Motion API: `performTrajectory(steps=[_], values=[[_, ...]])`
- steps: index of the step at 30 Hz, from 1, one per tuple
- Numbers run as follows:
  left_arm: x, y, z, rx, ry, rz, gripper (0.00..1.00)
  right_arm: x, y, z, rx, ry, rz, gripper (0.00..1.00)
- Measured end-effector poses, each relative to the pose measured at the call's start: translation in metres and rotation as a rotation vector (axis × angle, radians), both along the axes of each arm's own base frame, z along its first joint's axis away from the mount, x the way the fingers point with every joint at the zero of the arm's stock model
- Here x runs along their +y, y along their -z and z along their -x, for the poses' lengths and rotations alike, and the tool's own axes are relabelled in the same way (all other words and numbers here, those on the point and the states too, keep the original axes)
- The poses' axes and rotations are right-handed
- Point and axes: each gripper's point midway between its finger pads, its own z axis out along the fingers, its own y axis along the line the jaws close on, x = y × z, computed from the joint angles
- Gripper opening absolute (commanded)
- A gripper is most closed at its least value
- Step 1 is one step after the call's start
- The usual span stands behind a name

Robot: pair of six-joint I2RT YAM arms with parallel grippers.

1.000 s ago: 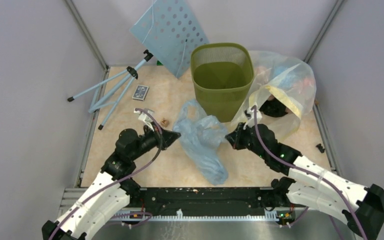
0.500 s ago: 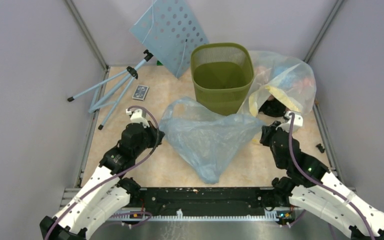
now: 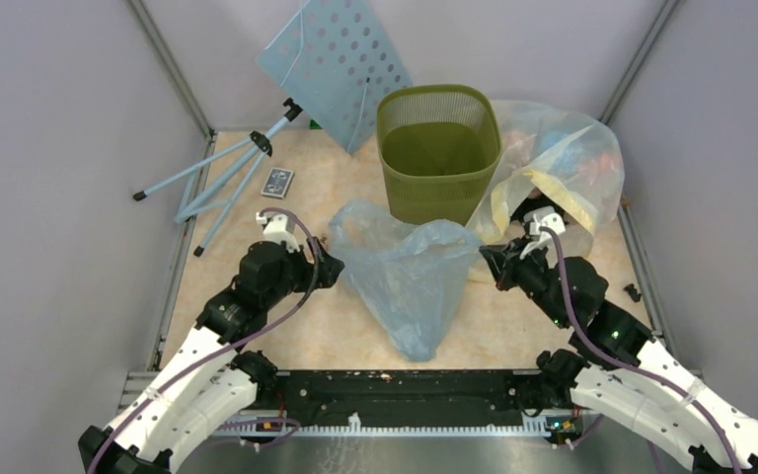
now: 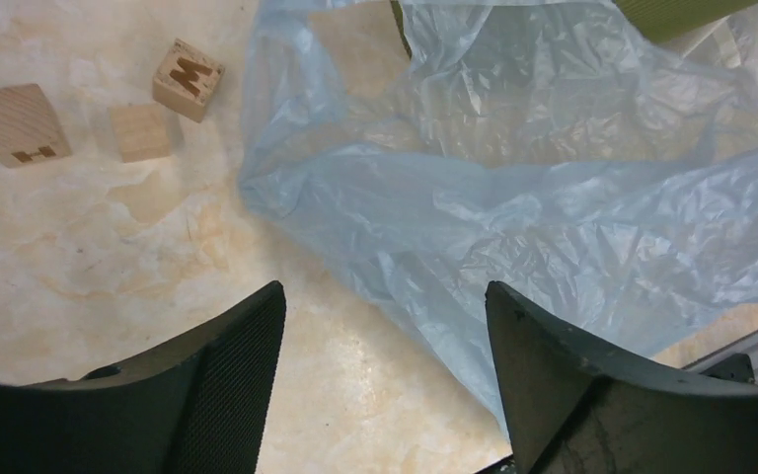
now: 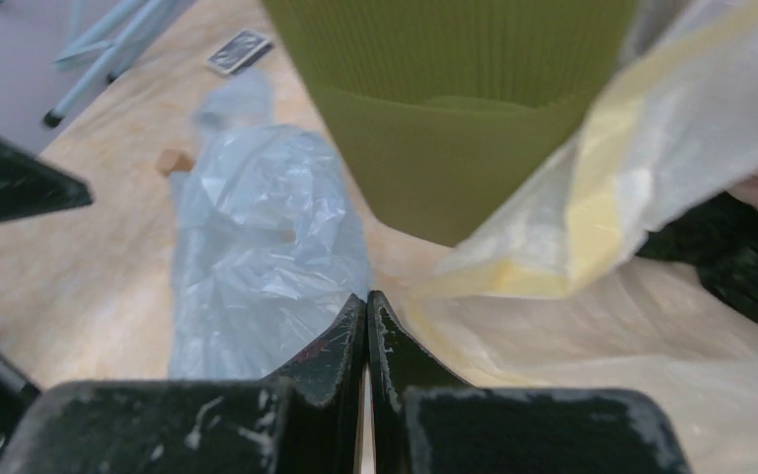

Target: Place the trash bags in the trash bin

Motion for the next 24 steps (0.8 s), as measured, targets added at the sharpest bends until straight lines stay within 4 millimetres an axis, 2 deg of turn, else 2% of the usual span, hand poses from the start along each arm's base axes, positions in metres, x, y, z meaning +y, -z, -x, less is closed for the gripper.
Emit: performTrajectory(steps=[2,6,8,13,17,24], values=[[0.001,-0.002,-0.002,-0.007,0.001,-0.021,0.8,0.013,-0.002,0.006,-0.018,-0.093,0.016,0.0],[-0.006,-0.021,-0.016,-0.04,0.035,-0.056,0.77,0.035,0.0,0.017,-0.024,-0.243,0.047,0.0],[-0.017,-0.03,-0.021,-0.063,0.093,-0.055,0.8,0.044,0.001,0.021,-0.021,-0.3,0.057,0.0],[-0.056,-0.05,-0.021,-0.16,0.332,-0.007,0.98,0.066,0.002,0.029,0.001,-0.419,0.057,0.0],[-0.086,-0.074,-0.016,-0.274,0.524,0.062,0.99,0.08,0.005,0.03,0.024,-0.479,0.057,0.0],[-0.119,-0.108,-0.012,-0.4,0.761,0.125,0.96,0.092,0.011,0.033,0.056,-0.535,0.055,0.0]])
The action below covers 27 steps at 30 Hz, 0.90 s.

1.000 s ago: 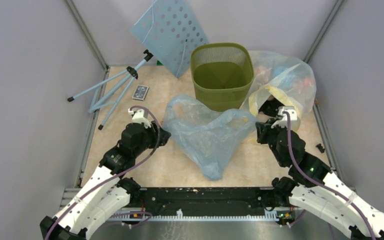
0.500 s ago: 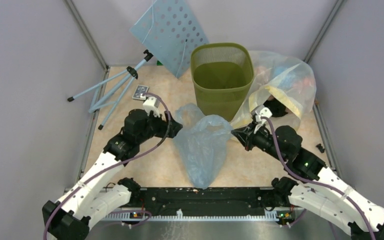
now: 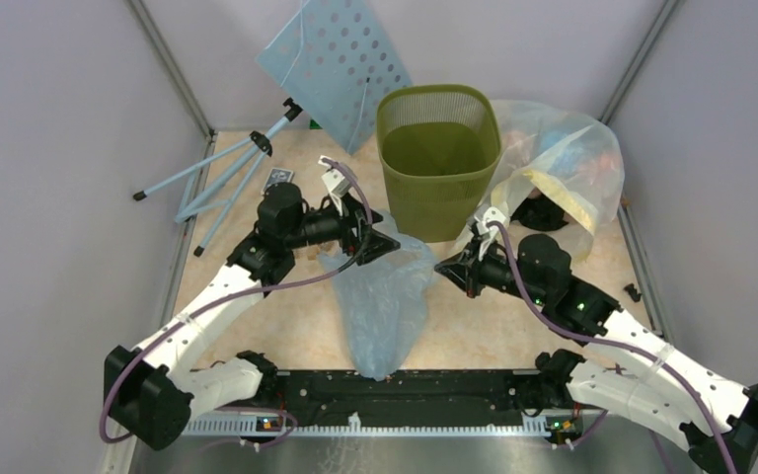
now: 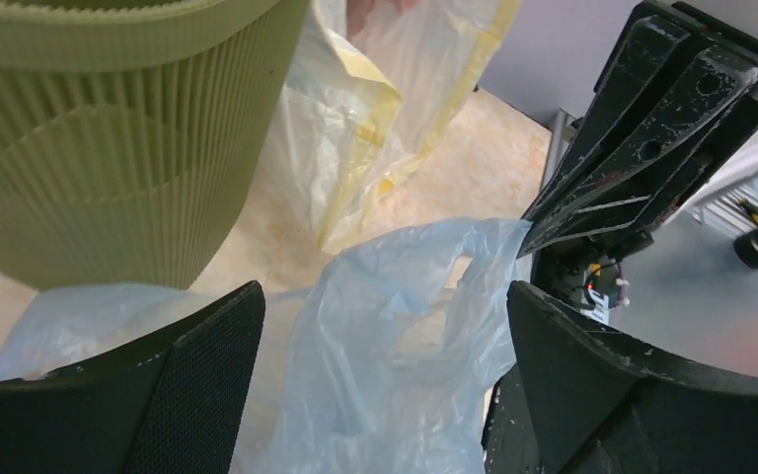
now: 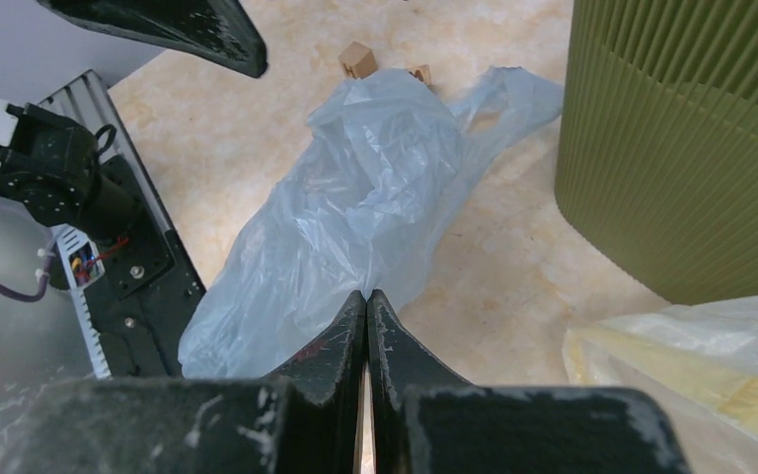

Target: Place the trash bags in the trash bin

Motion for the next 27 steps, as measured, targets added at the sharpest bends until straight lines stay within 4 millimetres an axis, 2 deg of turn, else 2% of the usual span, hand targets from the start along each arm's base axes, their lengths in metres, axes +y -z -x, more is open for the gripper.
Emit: performTrajectory(steps=[3,7,9,12,16,17,18,19,22,27], values=[[-0.011,-0.001,-0.003,0.0,0.069,-0.003,0.95,0.004,-0.001,0.001,0.009,-0.019,-0.007,0.0],[-0.021,0.015,-0.005,0.054,0.138,-0.025,0.97,0.01,-0.007,0.002,0.01,-0.041,-0.03,0.0],[-0.025,0.028,-0.002,0.102,0.172,-0.041,0.92,0.013,-0.009,0.003,0.014,-0.052,-0.038,0.0],[-0.029,0.034,0.006,0.138,0.213,-0.044,0.69,0.017,-0.008,0.003,0.025,-0.067,-0.036,0.0],[-0.032,0.031,0.023,0.186,0.287,-0.024,0.19,0.022,-0.004,0.004,0.047,-0.085,-0.033,0.0],[-0.032,0.032,0.026,0.195,0.305,-0.021,0.06,0.022,-0.003,0.004,0.054,-0.089,-0.034,0.04],[-0.031,0.034,0.03,0.211,0.313,-0.02,0.0,0.023,-0.003,0.005,0.057,-0.09,-0.033,0.12],[-0.03,0.036,0.033,0.226,0.316,-0.024,0.0,0.023,-0.002,0.005,0.059,-0.093,-0.033,0.24],[-0.022,0.049,0.045,0.278,0.309,-0.05,0.0,0.023,-0.001,0.005,0.068,-0.089,-0.031,0.41],[-0.012,0.066,0.068,0.378,0.324,-0.075,0.0,0.013,0.008,-0.008,0.08,0.011,0.003,0.5]])
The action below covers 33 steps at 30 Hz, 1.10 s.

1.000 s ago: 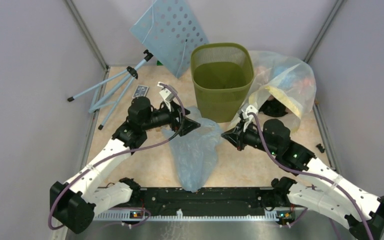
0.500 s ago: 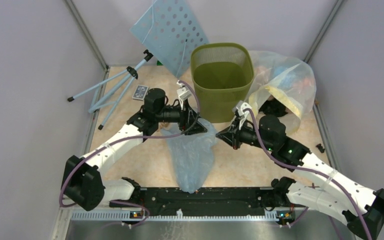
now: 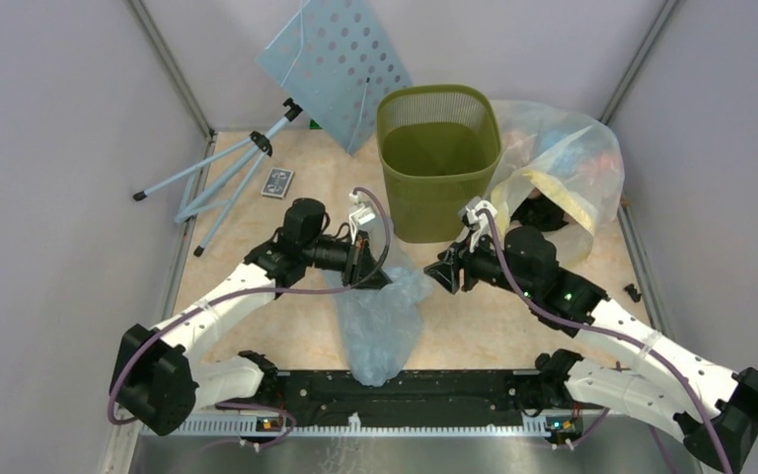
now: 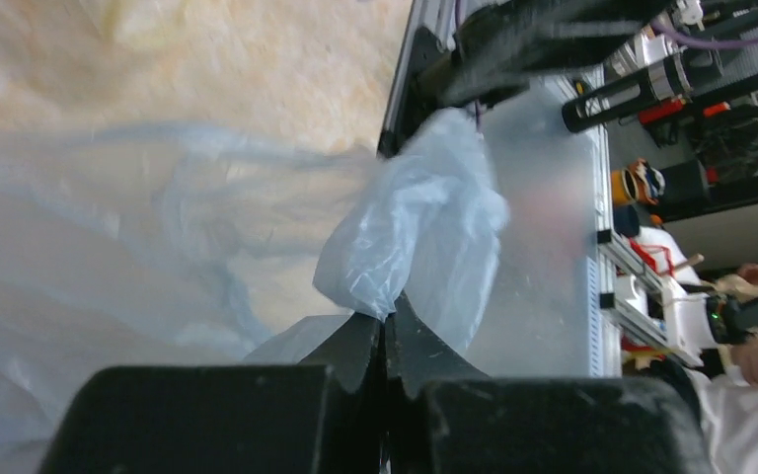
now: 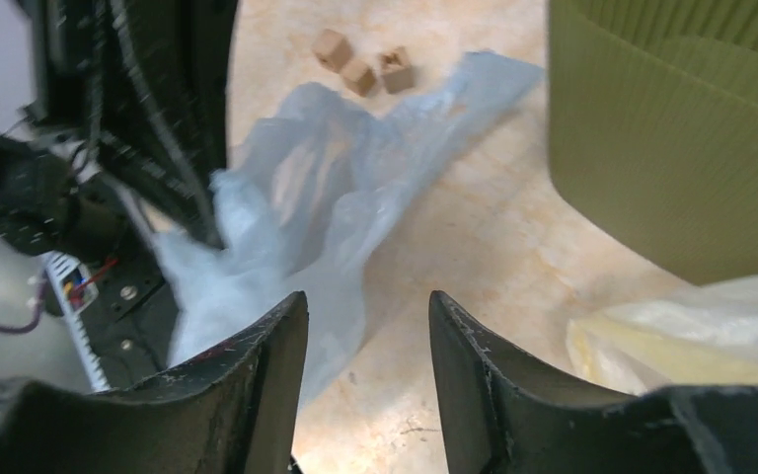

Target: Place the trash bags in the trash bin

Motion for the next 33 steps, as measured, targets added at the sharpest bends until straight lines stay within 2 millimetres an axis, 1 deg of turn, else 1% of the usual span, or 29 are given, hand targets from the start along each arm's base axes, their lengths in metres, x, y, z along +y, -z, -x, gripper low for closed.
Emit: performTrajectory(steps=[6,8,10,12,14,17,20,24,26,33], values=[[0.006,0.037,0.029,0.141,0.022,-0.07,0.0,-0.012,0.02,-0.025,0.079,0.164,0.036,0.6],[0.006,0.043,0.038,0.162,0.037,-0.085,0.0,-0.016,0.026,-0.033,0.122,0.205,0.029,0.62],[0.005,0.043,0.047,0.162,0.057,-0.086,0.0,-0.017,0.03,-0.04,0.158,0.23,0.01,0.66],[0.004,0.039,0.052,0.148,0.072,-0.079,0.0,-0.012,0.034,-0.044,0.192,0.231,-0.005,0.71],[0.001,0.033,0.06,0.127,0.096,-0.064,0.0,-0.006,0.039,-0.045,0.222,0.215,-0.01,0.77],[-0.003,0.028,0.069,0.11,0.13,-0.054,0.0,0.004,0.051,-0.044,0.278,0.189,-0.01,0.8],[-0.006,0.027,0.078,0.105,0.163,-0.055,0.0,0.012,0.055,-0.044,0.311,0.166,-0.026,0.81],[-0.013,0.026,0.088,0.093,0.198,-0.061,0.0,0.019,0.049,-0.047,0.311,0.162,-0.068,0.81],[-0.017,0.024,0.095,0.088,0.221,-0.062,0.0,0.021,0.048,-0.05,0.314,0.166,-0.078,0.79],[-0.03,0.02,0.118,0.057,0.291,-0.054,0.0,0.034,0.065,-0.057,0.366,0.2,-0.061,0.77]])
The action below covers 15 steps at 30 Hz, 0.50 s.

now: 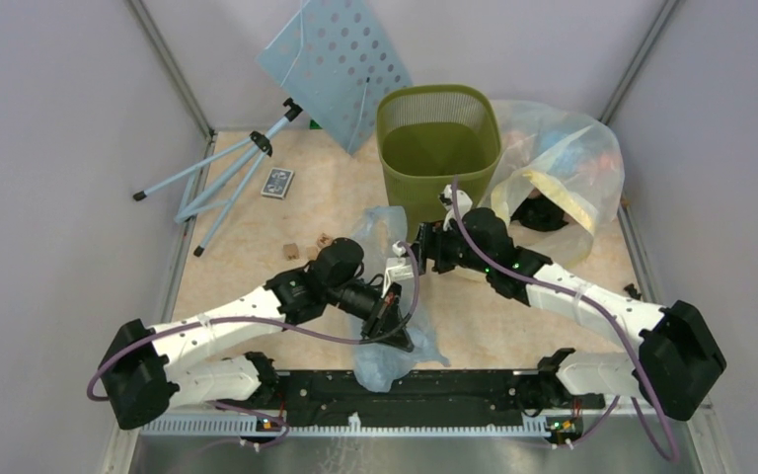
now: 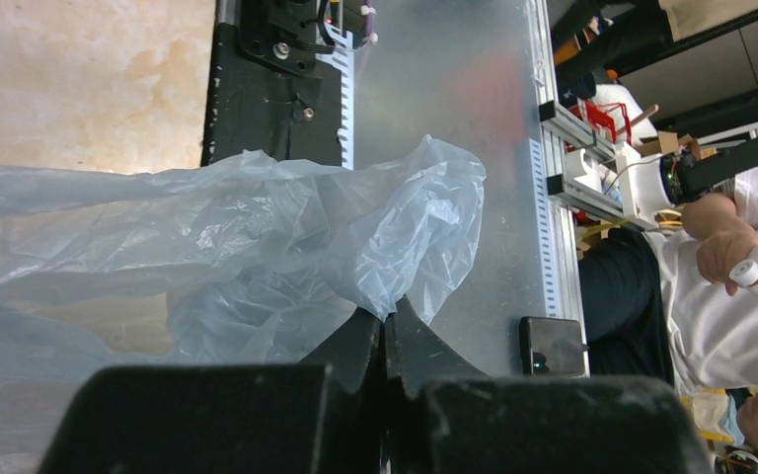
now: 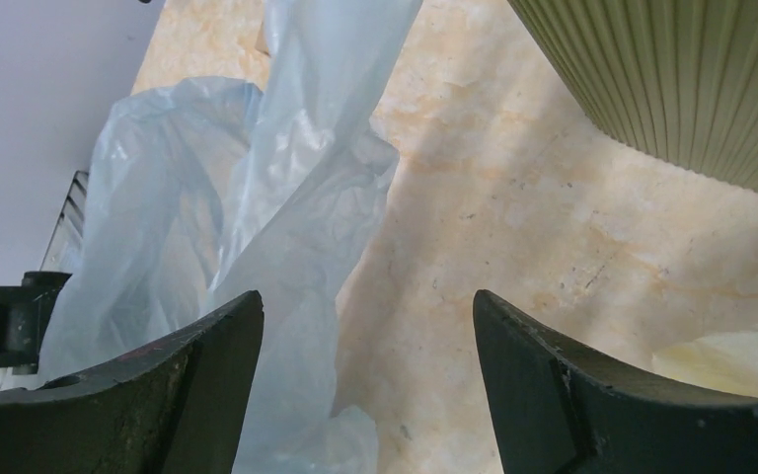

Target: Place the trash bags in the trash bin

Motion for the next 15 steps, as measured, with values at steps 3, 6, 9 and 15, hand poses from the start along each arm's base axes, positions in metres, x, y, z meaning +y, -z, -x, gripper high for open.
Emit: performTrajectory(steps=[3,6,9,15], values=[[-0.003,0.0,0.006,0.001,0.019,-0.002,0.0,0.002,0.003,-0.001,0.01,0.012,0.006,0.77],[-0.007,-0.002,0.012,0.004,0.037,-0.005,0.0,0.002,-0.003,-0.006,-0.006,0.03,-0.001,0.76],[-0.01,-0.005,0.013,-0.002,0.038,-0.003,0.0,-0.004,-0.012,-0.012,-0.036,0.076,0.004,0.76],[-0.012,-0.005,0.013,-0.008,0.032,-0.004,0.0,-0.046,-0.05,-0.019,-0.154,0.23,0.021,0.75]])
